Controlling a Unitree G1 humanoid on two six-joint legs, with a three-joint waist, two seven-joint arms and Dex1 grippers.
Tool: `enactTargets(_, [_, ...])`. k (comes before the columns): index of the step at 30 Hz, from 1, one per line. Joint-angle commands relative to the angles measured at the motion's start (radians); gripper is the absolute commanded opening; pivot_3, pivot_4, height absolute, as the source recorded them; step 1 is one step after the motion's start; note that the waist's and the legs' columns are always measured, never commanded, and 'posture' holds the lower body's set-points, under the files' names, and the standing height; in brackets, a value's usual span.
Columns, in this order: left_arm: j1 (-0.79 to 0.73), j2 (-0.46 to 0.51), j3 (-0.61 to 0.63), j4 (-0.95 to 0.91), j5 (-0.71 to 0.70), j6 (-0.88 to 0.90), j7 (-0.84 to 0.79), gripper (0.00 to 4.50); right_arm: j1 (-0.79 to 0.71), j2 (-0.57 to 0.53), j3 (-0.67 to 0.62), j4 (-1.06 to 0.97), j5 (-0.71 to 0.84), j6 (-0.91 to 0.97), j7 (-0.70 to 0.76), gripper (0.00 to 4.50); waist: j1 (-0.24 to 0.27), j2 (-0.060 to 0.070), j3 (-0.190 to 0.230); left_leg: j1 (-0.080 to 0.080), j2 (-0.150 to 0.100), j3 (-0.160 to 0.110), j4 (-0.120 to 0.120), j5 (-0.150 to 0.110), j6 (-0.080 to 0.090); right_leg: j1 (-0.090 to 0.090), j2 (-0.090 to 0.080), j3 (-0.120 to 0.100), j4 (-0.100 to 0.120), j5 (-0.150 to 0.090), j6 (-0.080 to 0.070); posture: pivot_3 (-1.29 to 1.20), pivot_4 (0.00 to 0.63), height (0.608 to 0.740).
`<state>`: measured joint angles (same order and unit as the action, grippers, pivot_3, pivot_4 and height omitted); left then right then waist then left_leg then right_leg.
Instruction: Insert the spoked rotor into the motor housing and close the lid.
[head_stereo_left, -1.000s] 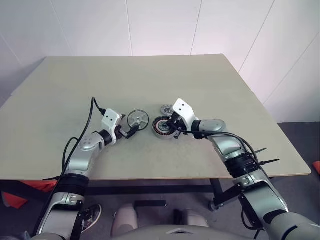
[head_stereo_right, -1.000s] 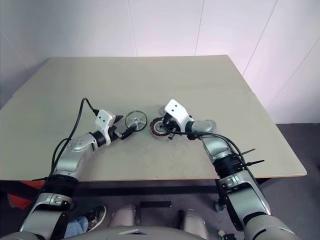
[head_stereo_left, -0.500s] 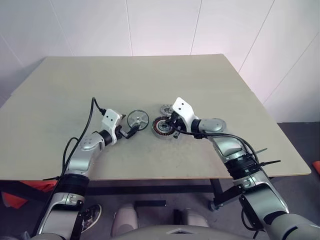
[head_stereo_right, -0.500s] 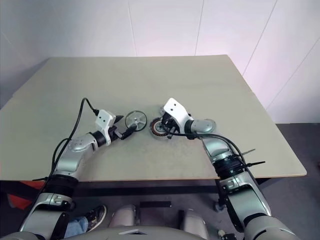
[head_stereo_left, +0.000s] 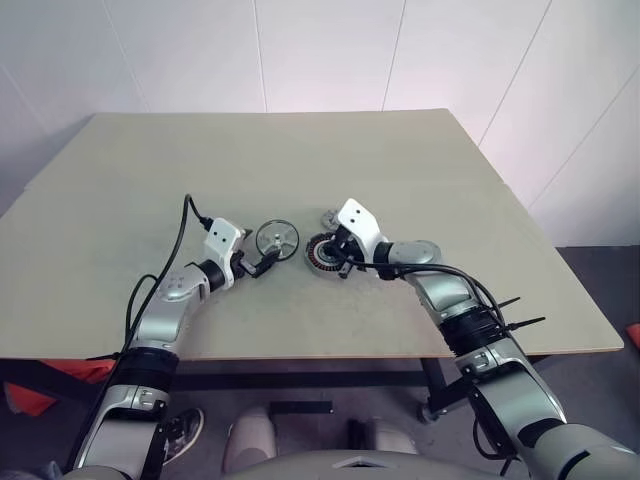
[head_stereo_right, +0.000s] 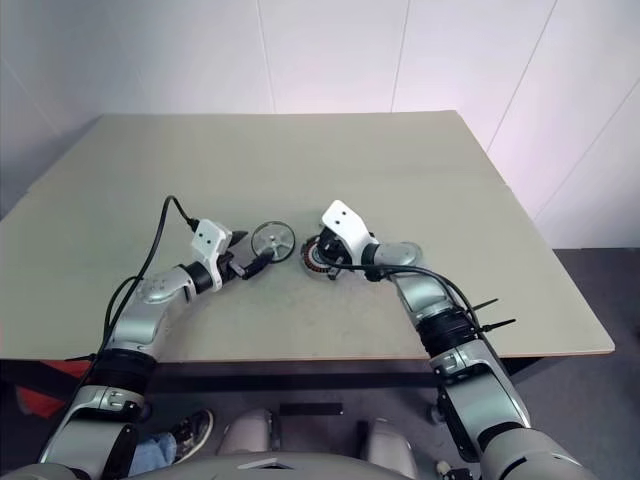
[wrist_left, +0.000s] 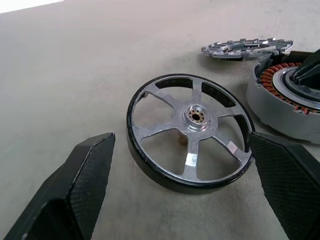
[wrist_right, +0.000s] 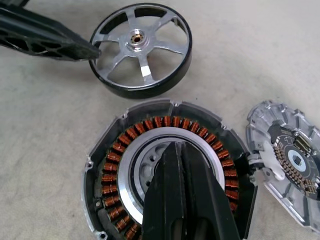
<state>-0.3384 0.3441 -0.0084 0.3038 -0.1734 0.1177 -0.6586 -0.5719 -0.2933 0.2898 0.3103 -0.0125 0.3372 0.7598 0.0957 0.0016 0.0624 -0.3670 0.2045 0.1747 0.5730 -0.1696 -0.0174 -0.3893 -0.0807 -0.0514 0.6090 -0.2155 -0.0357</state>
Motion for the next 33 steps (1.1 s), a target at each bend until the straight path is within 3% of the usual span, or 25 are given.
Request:
enactTargets(1, [-0.010, 0.007, 0.007, -0.019, 0.001, -0.017, 0.000, 4.50, -0.003, -0.012, -0.009, 0.002, -0.006, -0.001, -0.002, 0.05, 0.000, 0.000, 0.000, 0.000, 0.000, 0.000, 0.000, 0.000, 0.000, 0.000, 0.000, 0.000, 0.000, 0.000, 0.000, 0.00, 0.000, 0.740])
enactTargets(9, [-0.021, -0.032, 0.017, -0.018, -0.032, 0.020, 0.009, 4.50, -0.039, -0.039, -0.074, -0.124, 0.040, 0.033, -0.004, 0.05, 0.000, 0.000, 0.000, -0.001, 0.000, 0.000, 0.000, 0.000, 0.000, -0.001, 0.000, 0.000, 0.000, 0.000, 0.000, 0.00, 0.000, 0.740])
enactTargets(17, [-0.080, -0.084, 0.142, 0.011, -0.166, 0.234, 0.098, 4.50, -0.035, -0.082, -0.131, -0.204, 0.065, 0.083, -0.007, 0.05, 0.000, 0.000, 0.000, -0.001, 0.000, 0.000, 0.000, 0.000, 0.000, -0.001, 0.000, 0.000, 0.000, 0.000, 0.000, 0.00, 0.000, 0.740])
enactTargets(29, [-0.157, -0.192, 0.170, 0.108, -0.251, 0.442, 0.134, 4.50, -0.029, -0.089, -0.139, -0.213, 0.067, 0.096, -0.027, 0.05, 0.004, 0.000, 0.000, -0.001, 0.000, 0.000, 0.000, 0.000, 0.000, 0.000, 0.000, 0.000, 0.000, 0.000, 0.000, 0.00, 0.000, 0.740])
enactTargets(33, [-0.157, -0.216, 0.172, 0.142, -0.261, 0.475, 0.125, 3.62, -0.026, -0.087, -0.138, -0.216, 0.068, 0.097, -0.034, 0.00, 0.008, 0.000, 0.000, -0.001, -0.001, 0.000, 0.001, 0.000, 0.000, 0.000, -0.001, 0.000, -0.001, 0.000, 0.000, 0.00, 0.000, 0.740])
